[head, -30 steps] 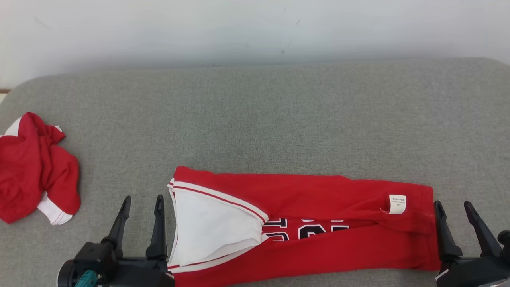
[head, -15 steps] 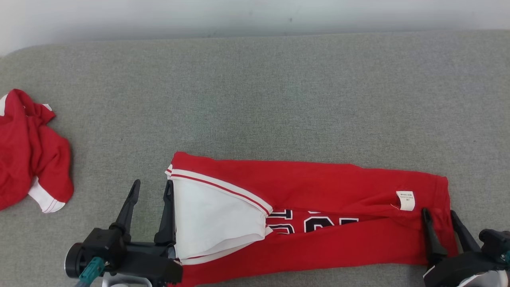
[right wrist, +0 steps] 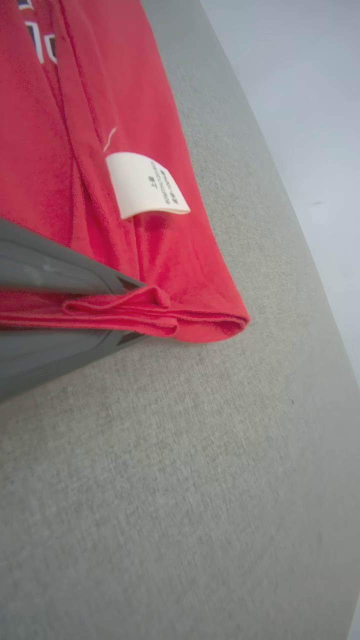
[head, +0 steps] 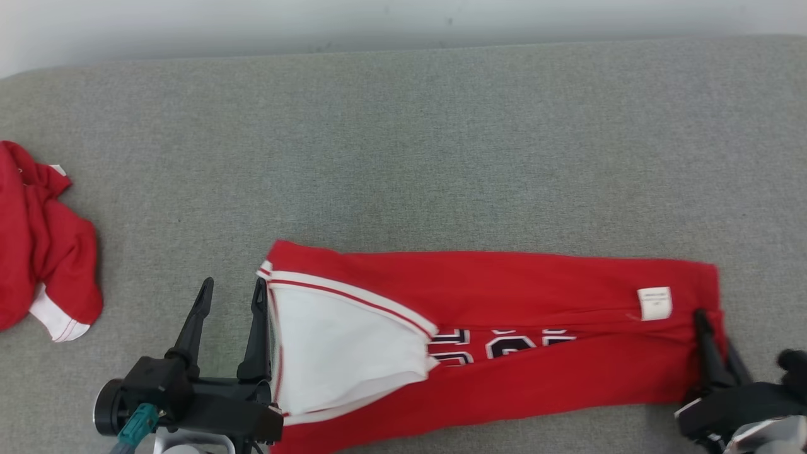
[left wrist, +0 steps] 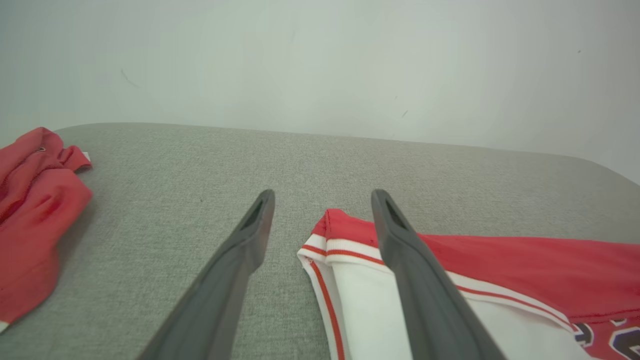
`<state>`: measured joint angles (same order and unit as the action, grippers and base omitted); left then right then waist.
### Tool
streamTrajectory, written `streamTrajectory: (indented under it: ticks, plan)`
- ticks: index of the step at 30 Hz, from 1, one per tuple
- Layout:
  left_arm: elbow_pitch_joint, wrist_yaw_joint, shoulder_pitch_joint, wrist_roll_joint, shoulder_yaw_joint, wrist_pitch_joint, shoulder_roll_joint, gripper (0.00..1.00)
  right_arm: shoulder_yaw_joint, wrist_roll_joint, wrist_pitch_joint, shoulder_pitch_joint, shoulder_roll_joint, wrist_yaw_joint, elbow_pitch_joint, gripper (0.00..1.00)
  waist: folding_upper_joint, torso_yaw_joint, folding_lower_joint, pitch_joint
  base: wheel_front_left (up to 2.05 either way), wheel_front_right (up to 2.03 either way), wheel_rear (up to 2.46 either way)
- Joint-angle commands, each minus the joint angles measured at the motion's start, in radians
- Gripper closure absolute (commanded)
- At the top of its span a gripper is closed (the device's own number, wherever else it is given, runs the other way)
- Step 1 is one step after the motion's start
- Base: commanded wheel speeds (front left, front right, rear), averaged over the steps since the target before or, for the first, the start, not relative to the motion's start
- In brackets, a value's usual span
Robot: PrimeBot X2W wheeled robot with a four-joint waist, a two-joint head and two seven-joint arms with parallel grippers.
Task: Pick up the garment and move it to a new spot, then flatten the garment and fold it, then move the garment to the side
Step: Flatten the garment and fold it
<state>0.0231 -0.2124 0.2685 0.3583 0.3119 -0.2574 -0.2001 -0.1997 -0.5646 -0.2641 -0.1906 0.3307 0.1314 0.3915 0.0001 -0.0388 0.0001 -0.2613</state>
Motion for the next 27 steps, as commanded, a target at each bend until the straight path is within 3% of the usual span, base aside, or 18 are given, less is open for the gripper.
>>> streamTrajectory:
  ticks: [1, 13, 21, 27]
  plan:
    - [-0.004, -0.003, 0.003, -0.012, -0.002, -0.007, -0.006, 0.0, 0.041, -0.016, -0.002, 0.016, 0.007, -0.001, -0.014, 1.0, -0.0001, 0.006, -0.0001, 0.0, 0.0, 0.0, 0.0]
    - [-0.001, -0.008, 0.004, -0.003, 0.001, -0.007, -0.003, 0.0, 0.231, 0.015, -0.002, 0.02, 0.066, -0.001, -0.013, 1.0, -0.0001, 0.025, -0.0001, 0.005, 0.0, 0.0, 0.0]
    - [0.003, -0.013, -0.001, 0.0, -0.001, -0.007, -0.005, 0.0, 0.12, -0.037, 0.018, 0.032, 0.001, -0.001, -0.218, 1.0, -0.0001, 0.041, -0.0001, 0.015, 0.0, 0.0, 0.0]
    - [0.009, -0.005, 0.002, 0.006, 0.006, -0.007, 0.0, 0.0, -0.017, 0.012, 0.078, 0.047, -0.053, -0.001, -0.434, 1.0, -0.0001, 0.049, -0.0001, 0.014, 0.0, 0.0, 0.0]
